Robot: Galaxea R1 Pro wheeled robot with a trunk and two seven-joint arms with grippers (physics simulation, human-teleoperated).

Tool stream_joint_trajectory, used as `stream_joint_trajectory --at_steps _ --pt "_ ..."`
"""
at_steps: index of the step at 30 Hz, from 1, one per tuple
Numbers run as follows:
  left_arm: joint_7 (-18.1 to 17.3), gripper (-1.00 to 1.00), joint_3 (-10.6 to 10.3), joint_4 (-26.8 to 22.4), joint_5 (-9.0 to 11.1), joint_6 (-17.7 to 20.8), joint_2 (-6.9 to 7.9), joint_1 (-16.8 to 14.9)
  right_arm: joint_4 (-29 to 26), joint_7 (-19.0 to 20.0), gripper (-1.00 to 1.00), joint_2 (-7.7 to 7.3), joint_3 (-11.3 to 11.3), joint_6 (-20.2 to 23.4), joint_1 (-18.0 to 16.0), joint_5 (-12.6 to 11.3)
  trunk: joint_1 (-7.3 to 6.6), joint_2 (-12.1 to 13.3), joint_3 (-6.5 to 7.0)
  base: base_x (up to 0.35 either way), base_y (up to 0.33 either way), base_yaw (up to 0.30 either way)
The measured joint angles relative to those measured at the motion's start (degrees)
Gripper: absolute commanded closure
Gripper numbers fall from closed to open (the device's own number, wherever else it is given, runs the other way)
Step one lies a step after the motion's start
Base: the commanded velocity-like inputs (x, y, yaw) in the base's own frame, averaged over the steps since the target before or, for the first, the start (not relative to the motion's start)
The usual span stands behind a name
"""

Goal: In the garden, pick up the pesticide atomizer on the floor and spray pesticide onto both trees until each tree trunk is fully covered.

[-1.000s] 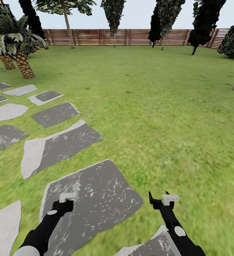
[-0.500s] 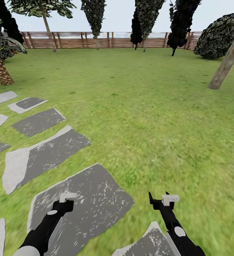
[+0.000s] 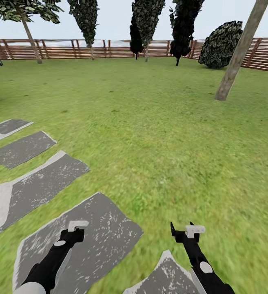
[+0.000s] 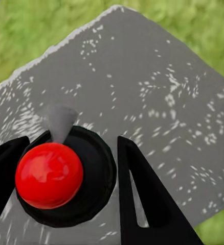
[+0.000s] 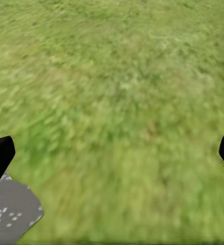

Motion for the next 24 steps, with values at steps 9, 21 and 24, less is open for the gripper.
stream_joint_trajectory --at_steps 9,21,24 --pt "-0.12 1.0 -0.05 0.44 0.0 -0.25 -0.08 -0.04 0.08 -0.02 -1.0 0.0 0.0 0.0 0.0 0.02 0.0 0.0 0.43 0.0 0.0 -0.272" --pt "-1.54 1.0 -0.05 0.54 0.0 -0.26 -0.09 -0.02 0.15 -0.07 -1.0 0.01 0.08 0.02 0.0 0.02 0.0 0.0 0.93 0.0 0.0 -0.278" --pt "-1.57 1.0 -0.06 0.53 0.0 -0.26 -0.09 -0.04 0.15 -0.04 -1.0 0.02 0.09 0.02 0.0 0.02 0.0 0.0 1.04 0.0 0.0 -0.282"
